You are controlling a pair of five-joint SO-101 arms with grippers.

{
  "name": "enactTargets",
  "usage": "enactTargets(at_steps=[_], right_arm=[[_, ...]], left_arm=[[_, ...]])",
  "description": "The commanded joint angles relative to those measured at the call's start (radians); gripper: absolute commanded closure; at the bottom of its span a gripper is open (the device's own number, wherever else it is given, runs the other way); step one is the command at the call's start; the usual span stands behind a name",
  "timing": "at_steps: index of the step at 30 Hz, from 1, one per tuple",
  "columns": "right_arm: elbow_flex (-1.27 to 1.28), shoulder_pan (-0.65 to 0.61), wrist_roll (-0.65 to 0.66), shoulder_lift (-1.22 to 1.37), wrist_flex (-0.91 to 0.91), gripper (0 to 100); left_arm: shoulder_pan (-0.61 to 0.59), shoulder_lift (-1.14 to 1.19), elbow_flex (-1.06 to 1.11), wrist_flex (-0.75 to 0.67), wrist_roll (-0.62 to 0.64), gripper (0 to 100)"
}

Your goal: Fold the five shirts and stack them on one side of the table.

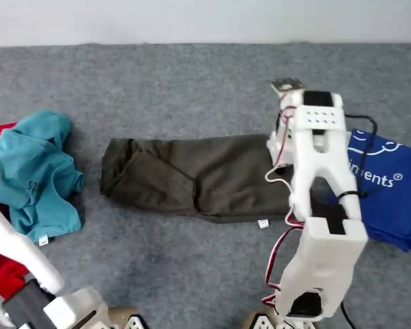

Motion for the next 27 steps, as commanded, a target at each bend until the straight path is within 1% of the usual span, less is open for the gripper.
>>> enactTargets(at_steps=[1,5,12,15,18,19,22,24,25,27], right_arm=[[0.078,0.041,-0.006,-0.070,-0.153,80.9],[0.153,0.067,-0.005,-0.065,-0.255,80.8],[0.269,0.074,-0.003,-0.064,-0.390,80.8],[0.293,0.068,-0.003,-0.035,-0.420,81.1],[0.288,0.064,-0.002,0.016,-0.417,81.9],[0.282,0.064,0.002,0.021,-0.415,84.7],[0.227,0.064,0.002,0.022,-0.355,99.8],[0.184,0.064,0.003,0.022,-0.302,96.9],[0.160,0.064,0.003,0.022,-0.280,98.7],[0.114,0.064,0.008,0.022,-0.231,98.5]], left_arm=[[0.005,-0.037,-0.007,0.012,-0.014,98],[0.005,-0.037,-0.007,0.012,-0.014,98],[0.005,-0.037,-0.007,0.012,-0.014,98],[0.006,-0.037,-0.007,0.012,-0.014,98],[0.006,-0.037,-0.007,0.012,-0.014,98],[0.006,-0.037,-0.007,0.012,-0.014,98],[0.006,-0.037,-0.007,0.012,-0.014,98],[0.006,-0.035,-0.007,0.012,-0.014,98],[0.006,-0.035,-0.007,0.012,-0.014,98],[0.006,-0.035,-0.007,0.012,-0.014,98]])
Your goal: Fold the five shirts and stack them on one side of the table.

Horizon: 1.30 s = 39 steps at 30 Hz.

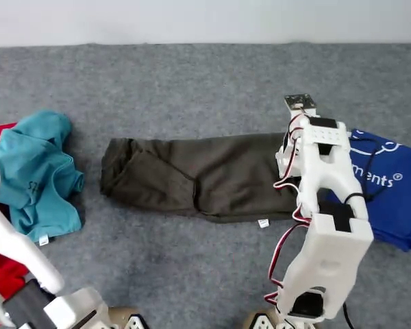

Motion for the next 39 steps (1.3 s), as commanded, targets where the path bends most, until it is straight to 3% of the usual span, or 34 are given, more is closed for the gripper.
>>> enactTargets(at_steps=[1,9,17,27,34,39], right_arm=[[-0.115,0.002,0.026,-0.008,0.093,98.8],[-0.285,-0.081,0.100,-0.077,0.278,98.8],[-0.304,-0.303,0.092,-0.245,0.355,98.8],[-0.356,-0.581,0.094,-0.280,0.196,98.7],[-0.512,-0.727,0.101,-0.097,0.120,98.7],[-0.680,-0.785,0.103,0.077,0.127,98.7]], left_arm=[[0.006,-0.035,-0.007,0.012,-0.012,98],[0.006,-0.035,-0.007,0.012,-0.012,98],[0.006,-0.035,-0.005,0.012,-0.009,98],[0.029,-0.040,-0.005,-0.002,-0.008,98],[0.155,-0.044,-0.005,-0.003,-0.006,98],[0.167,-0.037,-0.005,-0.021,-0.006,98]])
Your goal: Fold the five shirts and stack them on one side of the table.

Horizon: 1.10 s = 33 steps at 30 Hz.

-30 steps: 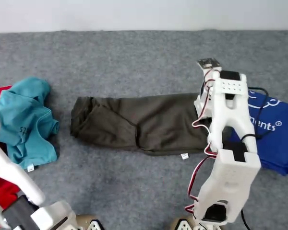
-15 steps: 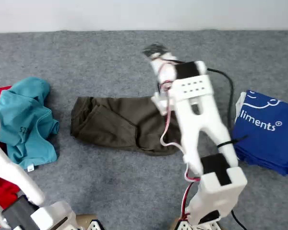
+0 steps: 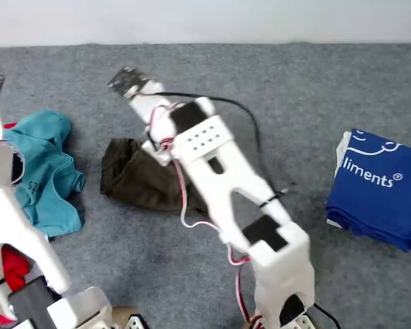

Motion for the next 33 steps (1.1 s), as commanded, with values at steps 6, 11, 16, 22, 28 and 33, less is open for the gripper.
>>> enactTargets(at_steps=[6,11,16,22,28,33], right_arm=[[-0.341,-0.071,0.012,0.232,-0.016,98.7],[-0.506,-0.102,0.049,0.329,-0.008,98.7],[-0.600,-0.140,0.069,0.395,0.015,98.3],[-0.643,-0.173,0.064,0.421,0.024,79.9],[-0.727,-0.166,0.153,0.369,0.229,87.9],[-0.721,-0.073,0.224,0.398,0.404,99.1]], left_arm=[[-0.087,-0.037,-0.005,-0.094,-0.006,98],[-0.158,-0.035,-0.005,-0.115,-0.009,98],[-0.187,-0.035,-0.001,-0.115,-0.011,98],[-0.192,-0.037,0.101,-0.144,-0.009,98],[-0.192,-0.044,0.130,-0.150,-0.009,98],[-0.192,-0.044,0.127,-0.150,-0.008,98]])
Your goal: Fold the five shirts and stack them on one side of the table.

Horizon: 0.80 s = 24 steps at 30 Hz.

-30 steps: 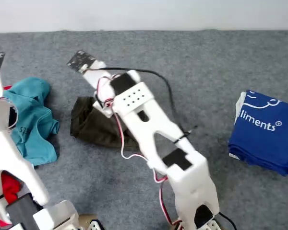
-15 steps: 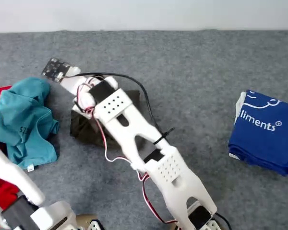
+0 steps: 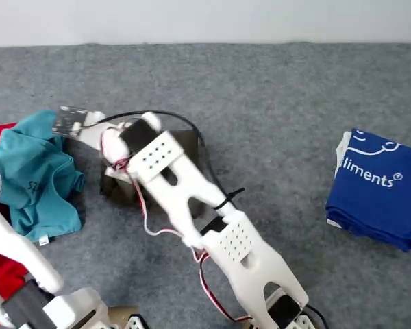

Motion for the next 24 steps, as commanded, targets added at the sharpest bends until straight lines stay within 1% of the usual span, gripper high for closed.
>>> enactTargets(at_steps=[1,5,8,11,15,18,20,22,24], right_arm=[[-0.044,0.094,0.028,-0.028,0.111,98.7],[-0.052,0.162,0.028,0.002,0.122,98.5],[-0.041,0.165,0.023,0.016,0.119,98.5],[-0.029,0.114,0.028,0.056,0.094,98.5],[-0.029,0.008,0.028,0.137,0.008,98.5],[-0.037,-0.094,0.028,0.160,-0.030,98.5],[-0.080,-0.147,0.028,0.140,-0.024,98.5],[-0.135,-0.166,0.026,0.116,-0.004,98.5],[-0.186,-0.156,0.028,0.091,0.035,98.5]], left_arm=[[-0.003,-0.044,-0.010,-0.025,-0.008,98],[-0.003,-0.046,-0.010,-0.020,-0.006,98],[-0.003,-0.046,-0.010,-0.018,-0.006,98],[-0.003,-0.046,-0.012,-0.018,-0.006,98],[-0.009,-0.046,-0.012,-0.018,-0.006,98],[-0.060,-0.046,-0.012,-0.025,-0.005,98],[-0.103,-0.046,-0.012,-0.026,-0.006,98],[-0.140,-0.046,-0.012,-0.026,-0.011,98],[-0.166,-0.046,-0.012,-0.026,-0.011,98]])
